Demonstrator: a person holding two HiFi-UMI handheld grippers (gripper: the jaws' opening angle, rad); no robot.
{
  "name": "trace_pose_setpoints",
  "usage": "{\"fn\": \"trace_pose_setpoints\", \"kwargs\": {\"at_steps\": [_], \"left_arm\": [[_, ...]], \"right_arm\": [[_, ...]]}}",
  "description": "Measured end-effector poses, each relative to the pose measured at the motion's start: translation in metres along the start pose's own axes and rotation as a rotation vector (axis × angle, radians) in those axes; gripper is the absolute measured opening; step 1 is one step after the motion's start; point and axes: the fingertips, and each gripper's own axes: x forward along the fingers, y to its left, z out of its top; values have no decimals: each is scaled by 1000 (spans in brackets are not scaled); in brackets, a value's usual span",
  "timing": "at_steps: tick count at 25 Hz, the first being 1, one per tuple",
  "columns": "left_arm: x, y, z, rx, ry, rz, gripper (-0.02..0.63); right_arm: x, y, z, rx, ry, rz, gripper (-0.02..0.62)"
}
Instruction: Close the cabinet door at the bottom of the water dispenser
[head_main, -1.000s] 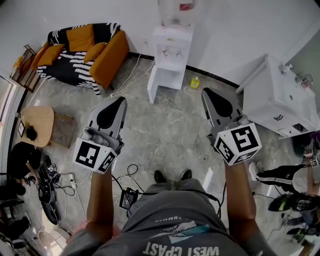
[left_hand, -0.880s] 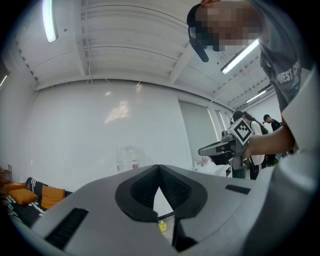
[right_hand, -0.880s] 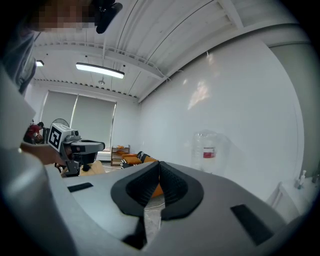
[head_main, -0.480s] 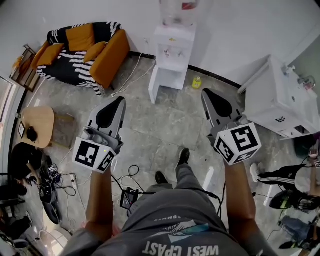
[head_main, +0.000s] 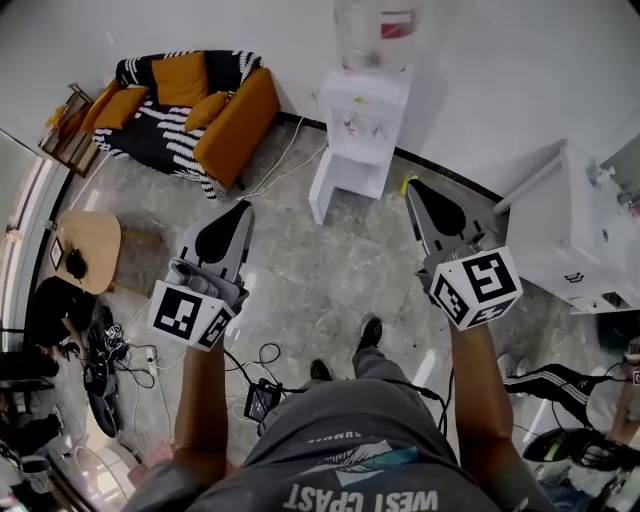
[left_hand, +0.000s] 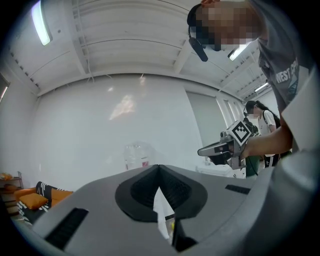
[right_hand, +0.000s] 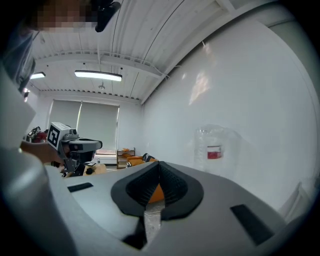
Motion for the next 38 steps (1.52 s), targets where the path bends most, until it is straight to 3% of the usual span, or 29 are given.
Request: {"fn": "trace_pose_setpoints", "kwargs": {"at_steps": [19,27,38], "left_arm": [[96,10,4,23,39,112,15],[131,15,2,24,33,76,15],[206,46,-15,2,-6,-53,15]], "right_arm": [[62,-96,-3,29,0,117,28],[68,-123,-7,43,6,84,28],[89,-165,-6,33,17,-54,28]]}}
